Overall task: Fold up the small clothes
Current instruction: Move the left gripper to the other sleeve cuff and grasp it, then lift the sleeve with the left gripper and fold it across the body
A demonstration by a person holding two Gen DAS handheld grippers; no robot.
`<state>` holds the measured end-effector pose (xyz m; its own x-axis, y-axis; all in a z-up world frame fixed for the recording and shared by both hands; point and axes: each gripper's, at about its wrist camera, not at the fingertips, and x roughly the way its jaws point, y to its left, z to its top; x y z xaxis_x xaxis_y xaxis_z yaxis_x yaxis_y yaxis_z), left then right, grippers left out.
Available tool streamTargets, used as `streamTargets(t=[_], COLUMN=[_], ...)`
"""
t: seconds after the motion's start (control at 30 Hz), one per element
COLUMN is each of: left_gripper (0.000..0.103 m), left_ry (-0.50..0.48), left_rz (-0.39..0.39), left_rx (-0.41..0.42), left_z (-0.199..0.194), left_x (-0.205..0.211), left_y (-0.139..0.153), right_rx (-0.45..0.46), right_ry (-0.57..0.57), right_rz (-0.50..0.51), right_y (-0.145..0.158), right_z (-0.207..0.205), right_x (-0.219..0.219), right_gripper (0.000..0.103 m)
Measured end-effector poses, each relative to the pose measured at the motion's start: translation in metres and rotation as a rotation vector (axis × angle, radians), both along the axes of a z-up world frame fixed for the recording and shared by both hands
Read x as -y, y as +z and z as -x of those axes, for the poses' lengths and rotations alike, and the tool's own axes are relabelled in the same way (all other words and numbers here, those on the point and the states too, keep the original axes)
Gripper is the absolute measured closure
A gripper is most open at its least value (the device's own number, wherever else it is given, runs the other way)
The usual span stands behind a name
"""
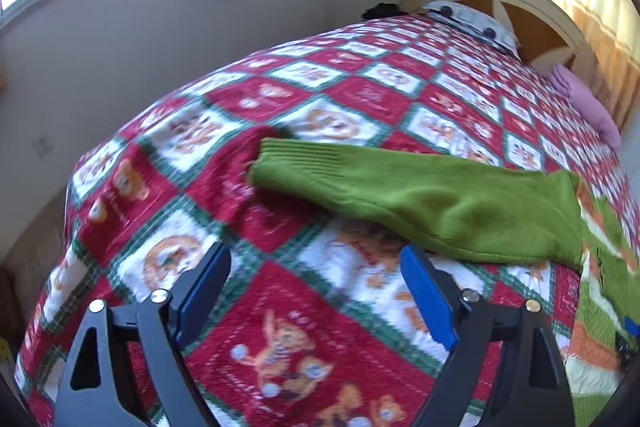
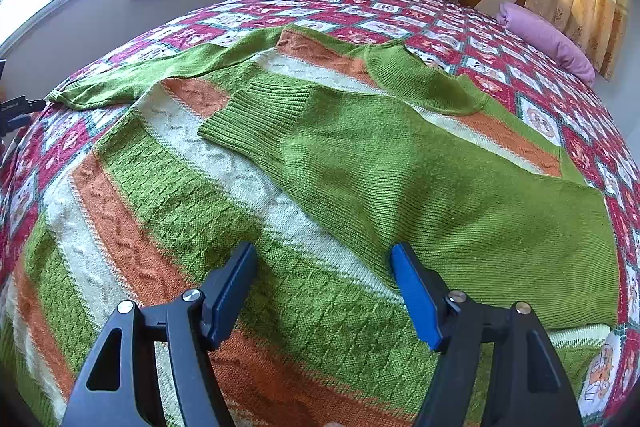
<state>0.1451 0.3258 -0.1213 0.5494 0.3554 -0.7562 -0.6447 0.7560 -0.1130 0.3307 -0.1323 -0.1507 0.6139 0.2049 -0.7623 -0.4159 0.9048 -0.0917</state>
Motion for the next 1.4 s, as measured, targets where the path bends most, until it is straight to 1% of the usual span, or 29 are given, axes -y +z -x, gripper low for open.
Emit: streamTargets(t=[0.17,0.3,0.47,0.53,0.7,0.8,0.87,0.9,0.93,0.97,1.0,1.03,1.13,1.23,1.33,1.4], left_gripper=[0.015,0.015,0.02,0.026,0.04,0.047,0.057,0.069,0.084,0.091,0.095,0.097,0.097,0.097,0.098,0.098], left_ry=[0.076,0.085,0.104,0.106,0.121,0.135,0.14,0.14,0.135,0.126,0.118,0.115,0.099,0.072,0.022,-0.008], left_rz=[0.107,0.199,0.318,0.348,0.392,0.369,0.36,0.359,0.362,0.367,0.367,0.361,0.321,0.265,0.206,0.195], left_rx=[0.077,0.15,0.222,0.23,0.234,0.236,0.235,0.232,0.231,0.225,0.219,0.219,0.232,0.255,0.282,0.303], left_z=[0.013,0.008,-0.005,-0.012,-0.027,-0.034,-0.037,-0.037,-0.039,-0.04,-0.041,-0.041,-0.039,-0.04,-0.045,-0.052], left_x=[-0.02,-0.026,-0.034,-0.036,-0.043,-0.047,-0.05,-0.052,-0.053,-0.054,-0.055,-0.054,-0.05,-0.043,-0.028,-0.02], left_y=[-0.006,-0.006,-0.01,-0.013,-0.022,-0.022,-0.021,-0.022,-0.023,-0.025,-0.026,-0.026,-0.017,0.002,0.027,0.041], right_rx=[0.009,0.015,0.016,0.017,0.016,0.016,0.016,0.016,0.016,0.016,0.016,0.016,0.015,0.003,-0.013,-0.017], right_ry=[-0.003,-0.005,-0.005,-0.006,-0.006,-0.006,-0.007,-0.007,-0.007,-0.007,-0.007,-0.007,-0.007,-0.009,-0.007,-0.005], right_rz=[0.016,0.024,0.024,0.024,0.023,0.024,0.024,0.024,0.023,0.024,0.023,0.024,0.025,0.017,-0.004,-0.022], right_y=[-0.001,-0.001,-0.001,-0.001,-0.001,-0.001,-0.002,-0.002,-0.002,-0.002,-0.002,-0.002,-0.002,-0.001,0.004,0.009], right_z=[0.001,0.002,0.002,0.002,0.002,0.002,0.002,0.002,0.002,0.002,0.002,0.002,0.002,0.0,-0.001,0.0], right_x=[-0.002,-0.002,-0.002,-0.003,-0.003,-0.003,-0.003,-0.003,-0.003,-0.003,-0.003,-0.003,-0.003,-0.002,0.0,0.003], right_gripper=[0.032,0.031,0.031,0.031,0.031,0.031,0.031,0.031,0.031,0.03,0.03,0.03,0.03,0.03,0.03,0.03])
